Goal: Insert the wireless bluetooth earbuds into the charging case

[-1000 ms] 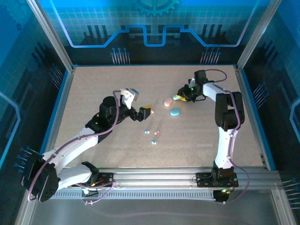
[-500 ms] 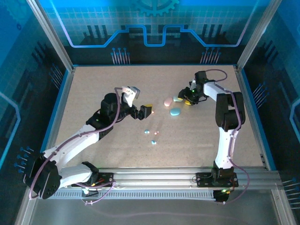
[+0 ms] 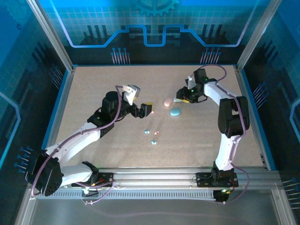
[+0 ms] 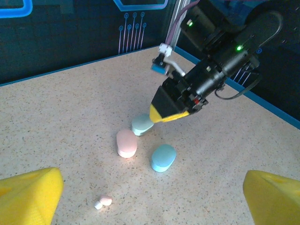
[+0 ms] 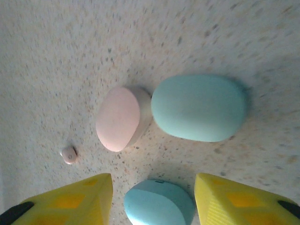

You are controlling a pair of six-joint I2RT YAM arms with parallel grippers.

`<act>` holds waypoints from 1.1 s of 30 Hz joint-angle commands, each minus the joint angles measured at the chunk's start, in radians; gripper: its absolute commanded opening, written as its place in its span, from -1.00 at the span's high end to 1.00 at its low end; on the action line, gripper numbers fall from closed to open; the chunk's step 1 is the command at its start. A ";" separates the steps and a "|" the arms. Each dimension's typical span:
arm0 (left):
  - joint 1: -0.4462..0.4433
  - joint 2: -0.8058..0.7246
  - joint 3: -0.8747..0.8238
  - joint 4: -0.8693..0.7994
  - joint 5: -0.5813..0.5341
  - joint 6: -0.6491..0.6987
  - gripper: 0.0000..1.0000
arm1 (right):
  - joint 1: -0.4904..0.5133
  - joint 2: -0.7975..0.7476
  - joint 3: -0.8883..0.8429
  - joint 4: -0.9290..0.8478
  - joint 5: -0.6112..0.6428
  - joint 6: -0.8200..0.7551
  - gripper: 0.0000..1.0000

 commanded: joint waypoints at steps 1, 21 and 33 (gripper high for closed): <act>0.008 -0.003 0.039 -0.019 0.018 -0.020 -0.98 | 0.025 0.061 0.043 -0.057 -0.026 -0.060 -0.02; 0.010 -0.004 0.029 -0.012 0.005 -0.020 -0.98 | 0.063 -0.017 -0.094 -0.097 -0.101 -0.079 -0.03; 0.014 0.003 0.027 -0.001 0.009 -0.023 -0.98 | 0.134 -0.118 -0.124 -0.109 0.057 -0.061 -0.07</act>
